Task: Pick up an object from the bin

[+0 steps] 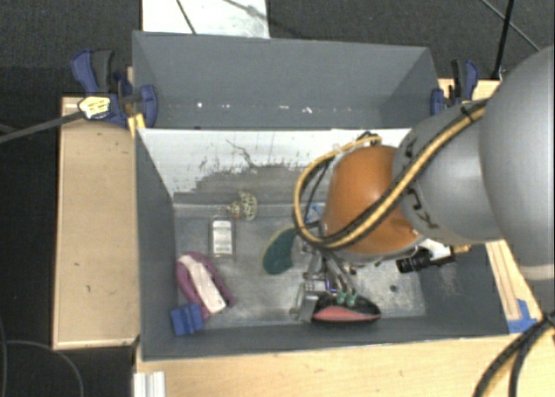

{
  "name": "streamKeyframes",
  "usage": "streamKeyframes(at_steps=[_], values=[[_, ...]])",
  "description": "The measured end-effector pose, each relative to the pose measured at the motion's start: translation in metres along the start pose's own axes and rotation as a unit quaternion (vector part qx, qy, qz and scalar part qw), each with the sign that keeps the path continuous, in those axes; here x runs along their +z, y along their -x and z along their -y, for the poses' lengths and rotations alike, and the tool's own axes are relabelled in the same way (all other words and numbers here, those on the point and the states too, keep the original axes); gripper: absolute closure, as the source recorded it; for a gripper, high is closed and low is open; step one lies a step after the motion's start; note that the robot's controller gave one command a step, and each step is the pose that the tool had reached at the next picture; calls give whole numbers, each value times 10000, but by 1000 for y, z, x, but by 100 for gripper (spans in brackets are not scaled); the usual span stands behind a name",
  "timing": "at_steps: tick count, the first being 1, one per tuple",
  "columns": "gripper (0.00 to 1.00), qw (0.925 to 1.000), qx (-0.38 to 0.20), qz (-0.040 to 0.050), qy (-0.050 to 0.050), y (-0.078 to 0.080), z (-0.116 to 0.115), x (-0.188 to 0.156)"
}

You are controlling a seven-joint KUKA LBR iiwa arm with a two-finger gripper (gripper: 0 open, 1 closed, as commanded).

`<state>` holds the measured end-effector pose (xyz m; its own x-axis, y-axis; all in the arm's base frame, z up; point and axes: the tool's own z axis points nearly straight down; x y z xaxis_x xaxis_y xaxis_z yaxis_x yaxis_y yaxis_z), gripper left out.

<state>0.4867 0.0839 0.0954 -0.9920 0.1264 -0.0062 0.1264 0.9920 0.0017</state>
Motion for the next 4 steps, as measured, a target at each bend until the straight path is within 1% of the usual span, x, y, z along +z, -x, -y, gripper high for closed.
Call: streamKeyframes(at_steps=[1,2,3,4], values=[[0,9963,864,14,4,91,-20,-39],[0,9945,1050,-1,-4,71,19,17],[100,9947,1024,17,22,73,15,12],[100,9945,1047,9,7,45,11,-101]])
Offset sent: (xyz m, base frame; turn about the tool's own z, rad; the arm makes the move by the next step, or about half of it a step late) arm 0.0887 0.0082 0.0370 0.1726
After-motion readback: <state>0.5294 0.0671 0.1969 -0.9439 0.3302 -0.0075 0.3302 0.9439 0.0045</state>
